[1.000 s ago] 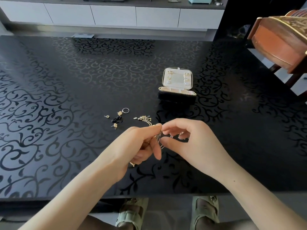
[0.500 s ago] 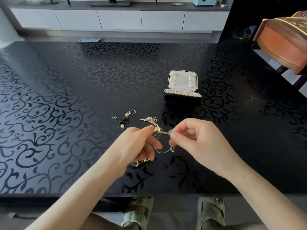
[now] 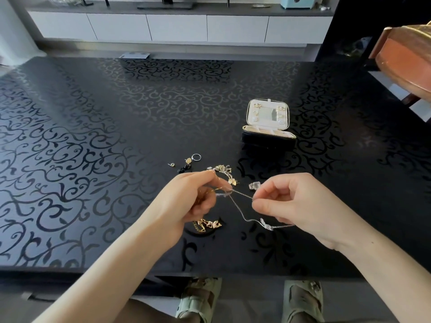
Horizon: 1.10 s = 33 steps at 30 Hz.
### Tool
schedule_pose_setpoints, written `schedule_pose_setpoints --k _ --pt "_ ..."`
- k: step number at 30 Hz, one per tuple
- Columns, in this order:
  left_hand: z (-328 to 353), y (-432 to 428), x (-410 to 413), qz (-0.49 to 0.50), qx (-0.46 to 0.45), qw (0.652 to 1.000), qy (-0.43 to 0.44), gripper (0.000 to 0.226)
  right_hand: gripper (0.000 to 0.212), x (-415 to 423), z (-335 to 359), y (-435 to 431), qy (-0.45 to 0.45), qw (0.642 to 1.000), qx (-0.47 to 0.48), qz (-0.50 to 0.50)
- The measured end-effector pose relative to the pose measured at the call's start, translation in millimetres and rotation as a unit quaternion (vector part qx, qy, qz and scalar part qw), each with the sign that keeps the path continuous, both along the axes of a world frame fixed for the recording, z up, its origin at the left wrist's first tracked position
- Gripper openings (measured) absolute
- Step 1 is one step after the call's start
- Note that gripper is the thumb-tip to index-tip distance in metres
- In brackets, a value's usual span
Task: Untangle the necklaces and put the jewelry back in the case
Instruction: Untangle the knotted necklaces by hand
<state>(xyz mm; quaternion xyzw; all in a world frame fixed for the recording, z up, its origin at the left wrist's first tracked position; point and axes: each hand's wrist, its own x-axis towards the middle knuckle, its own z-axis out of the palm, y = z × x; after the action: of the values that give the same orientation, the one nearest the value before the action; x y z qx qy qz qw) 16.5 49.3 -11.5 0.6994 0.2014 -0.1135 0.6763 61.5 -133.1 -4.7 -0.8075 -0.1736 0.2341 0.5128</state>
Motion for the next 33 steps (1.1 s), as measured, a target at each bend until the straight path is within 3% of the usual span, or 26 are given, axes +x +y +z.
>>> schedule_pose_setpoints --k 4,9,14,23,29,33 --pt "1.4 3.8 -0.3 -0.007 -0.010 1.000 0.019 0.038 0.010 0.1 1.9 -0.6 0.034 0.999 0.028 -0.008" --pt "-0.2 5.6 -0.1 -0.012 -0.010 0.999 0.030 0.036 0.032 2.8 8.7 -2.8 0.100 0.989 0.106 -0.015" --pt "-4.3 2.8 -0.1 -0.010 -0.027 0.999 0.034 0.039 0.014 7.5 3.1 -1.9 0.144 0.976 0.165 -0.021" --pt "-3.2 -4.8 0.9 -0.015 -0.015 0.997 0.076 0.030 0.019 4.2 7.4 -3.1 0.069 0.991 0.111 -0.011" --pt "-3.8 -4.4 1.6 0.015 -0.031 0.999 -0.003 0.019 0.025 7.1 5.3 -4.2 0.052 0.995 0.081 -0.030" --pt "-3.0 -4.8 2.8 -0.008 -0.077 0.997 -0.026 0.028 0.022 8.0 5.3 -5.3 0.058 0.994 0.089 -0.033"
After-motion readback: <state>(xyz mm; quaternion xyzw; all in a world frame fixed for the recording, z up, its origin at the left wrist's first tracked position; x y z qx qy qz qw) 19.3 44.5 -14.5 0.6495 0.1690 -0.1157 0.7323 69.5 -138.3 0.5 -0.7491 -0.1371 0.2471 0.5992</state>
